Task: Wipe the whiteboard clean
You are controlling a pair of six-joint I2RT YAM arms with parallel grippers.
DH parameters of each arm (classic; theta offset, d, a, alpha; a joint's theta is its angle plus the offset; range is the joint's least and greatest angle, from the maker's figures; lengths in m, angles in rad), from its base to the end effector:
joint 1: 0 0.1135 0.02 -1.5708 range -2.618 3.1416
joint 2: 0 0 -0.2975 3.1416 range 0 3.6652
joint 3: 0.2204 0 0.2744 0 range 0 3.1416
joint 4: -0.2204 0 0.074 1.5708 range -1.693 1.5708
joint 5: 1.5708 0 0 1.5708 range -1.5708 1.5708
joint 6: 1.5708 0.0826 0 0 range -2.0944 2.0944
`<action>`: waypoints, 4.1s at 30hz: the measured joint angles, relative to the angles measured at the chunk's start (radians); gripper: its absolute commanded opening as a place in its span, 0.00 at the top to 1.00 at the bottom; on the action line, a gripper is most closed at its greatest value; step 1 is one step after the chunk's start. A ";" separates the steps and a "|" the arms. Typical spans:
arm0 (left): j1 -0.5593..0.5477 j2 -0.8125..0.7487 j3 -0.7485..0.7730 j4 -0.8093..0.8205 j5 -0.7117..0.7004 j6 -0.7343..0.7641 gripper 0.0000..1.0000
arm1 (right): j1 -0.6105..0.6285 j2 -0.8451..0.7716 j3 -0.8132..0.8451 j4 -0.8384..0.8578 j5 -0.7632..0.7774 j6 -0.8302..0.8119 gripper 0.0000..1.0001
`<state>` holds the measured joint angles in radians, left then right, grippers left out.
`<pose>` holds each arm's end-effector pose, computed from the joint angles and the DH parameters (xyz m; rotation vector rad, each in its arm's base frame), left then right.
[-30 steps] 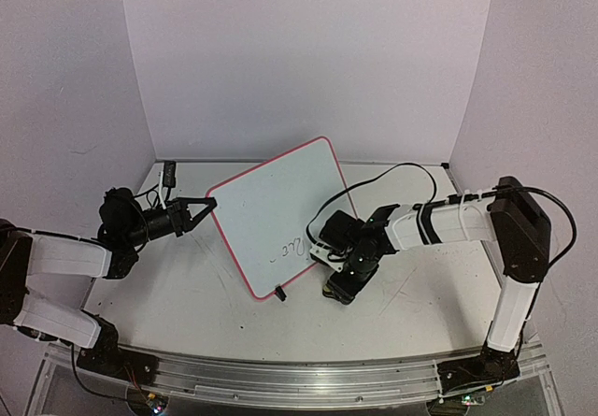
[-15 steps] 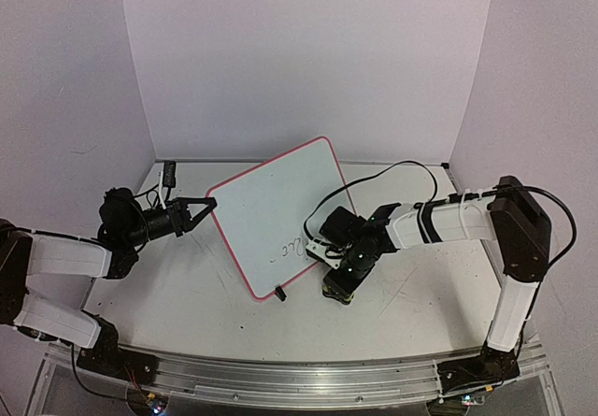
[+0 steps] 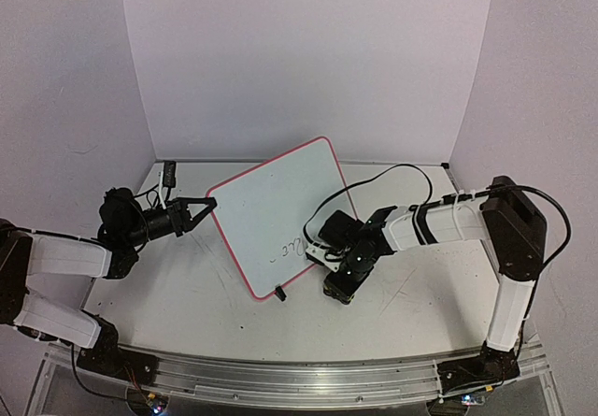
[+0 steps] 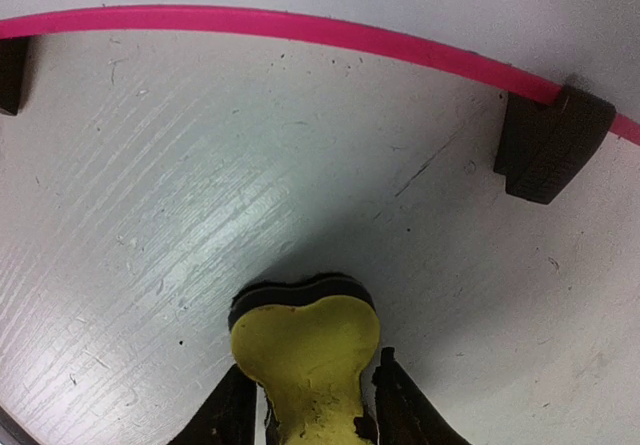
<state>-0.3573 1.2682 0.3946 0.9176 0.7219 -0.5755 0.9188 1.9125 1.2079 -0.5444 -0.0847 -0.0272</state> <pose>0.2480 -0.1509 0.2367 0.4443 1.6265 -1.2659 0.2444 0.3317 0.1178 -1.3256 2.5470 0.3107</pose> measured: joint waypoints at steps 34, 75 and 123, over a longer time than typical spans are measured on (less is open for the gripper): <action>0.000 0.007 0.005 0.000 -0.003 -0.002 1.00 | 0.003 -0.044 -0.138 0.863 0.295 0.250 0.86; 0.002 0.008 0.005 -0.002 -0.026 -0.022 1.00 | 0.044 0.064 -0.295 1.314 0.417 0.370 0.86; -0.002 0.008 0.005 -0.003 -0.027 -0.020 1.00 | -0.138 0.062 -0.321 1.312 0.329 0.521 0.85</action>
<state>-0.3592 1.2766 0.4000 0.9151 0.6946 -0.5952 0.7806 1.9747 0.8873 0.7681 0.2447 0.4941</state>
